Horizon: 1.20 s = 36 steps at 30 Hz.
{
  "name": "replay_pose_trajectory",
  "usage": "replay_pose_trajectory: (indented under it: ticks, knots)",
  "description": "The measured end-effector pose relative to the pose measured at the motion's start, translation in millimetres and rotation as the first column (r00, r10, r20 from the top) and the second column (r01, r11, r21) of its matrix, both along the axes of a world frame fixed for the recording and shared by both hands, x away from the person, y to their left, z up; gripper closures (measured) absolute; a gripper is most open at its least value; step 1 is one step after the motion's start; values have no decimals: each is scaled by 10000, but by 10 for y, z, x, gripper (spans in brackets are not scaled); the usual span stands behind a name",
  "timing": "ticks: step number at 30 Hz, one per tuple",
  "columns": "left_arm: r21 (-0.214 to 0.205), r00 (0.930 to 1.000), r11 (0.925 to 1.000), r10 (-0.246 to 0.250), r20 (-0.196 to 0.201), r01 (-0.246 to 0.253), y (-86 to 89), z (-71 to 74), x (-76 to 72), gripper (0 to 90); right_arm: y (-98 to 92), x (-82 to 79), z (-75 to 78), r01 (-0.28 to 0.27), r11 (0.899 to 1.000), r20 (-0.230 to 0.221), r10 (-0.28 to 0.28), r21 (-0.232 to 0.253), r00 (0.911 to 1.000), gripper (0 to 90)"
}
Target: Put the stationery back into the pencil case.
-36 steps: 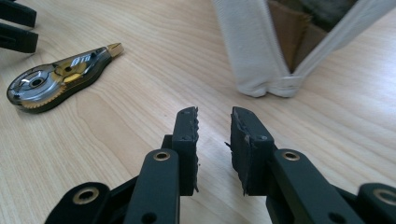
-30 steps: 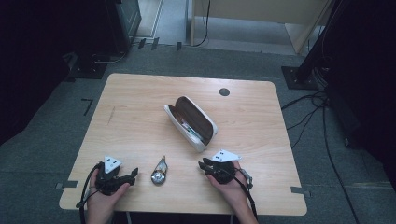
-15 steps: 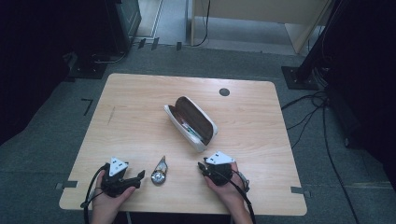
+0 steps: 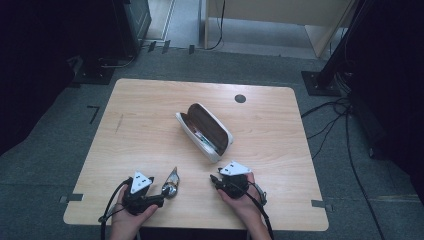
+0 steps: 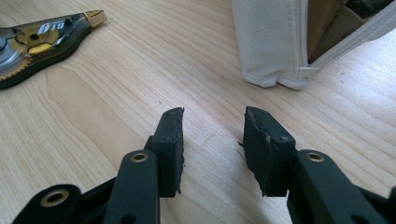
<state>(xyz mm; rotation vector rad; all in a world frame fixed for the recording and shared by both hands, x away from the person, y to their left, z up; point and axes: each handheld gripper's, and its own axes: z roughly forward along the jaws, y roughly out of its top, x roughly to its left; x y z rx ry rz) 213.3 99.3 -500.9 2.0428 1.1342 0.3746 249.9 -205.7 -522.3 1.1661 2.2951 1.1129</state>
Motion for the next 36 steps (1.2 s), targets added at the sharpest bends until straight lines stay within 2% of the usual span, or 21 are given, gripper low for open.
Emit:
replay_pose_trajectory:
  ticks: [4,7,9,10,13,17,20,24,31,36]
  knots:
    - [320,9997,9992,-227,-37,228,-119,-39,9,284,3,-2,0,16,10000,2,-16,-13,10000,564]
    - [428,9998,9989,-185,85,181,-155,-38,1,277,7,-2,-2,-21,10000,58,22,-57,10000,561]
    - [490,9996,9984,-263,-71,266,-189,-54,5,274,10,-4,-1,-32,10000,74,32,-93,10000,560]
    - [730,9991,9967,-344,-243,361,-228,-91,8,268,9,-5,-1,-20,10000,70,20,-94,10000,560]
    - [829,9985,9955,-431,-340,458,-255,-113,7,259,10,-7,-1,-34,9999,64,34,-95,10000,559]
    - [843,9991,9961,-237,-356,266,-267,-109,21,265,11,-8,-1,-42,9999,74,43,-106,10000,559]
    - [1011,9995,9947,-149,-263,175,-273,-106,16,315,11,-10,-2,-49,9999,101,50,-127,9999,559]
    - [906,9988,9948,-436,-234,456,-271,-103,21,401,15,-19,0,-16,9999,62,17,-140,10000,558]
    - [771,9907,9879,-1327,-291,1346,-248,-99,73,420,13,-33,-1,-201,9997,98,202,-160,9997,559]
    - [601,9862,9846,-1621,-333,1639,-218,-99,114,421,11,-44,-1,-268,9996,50,268,-73,9996,551]
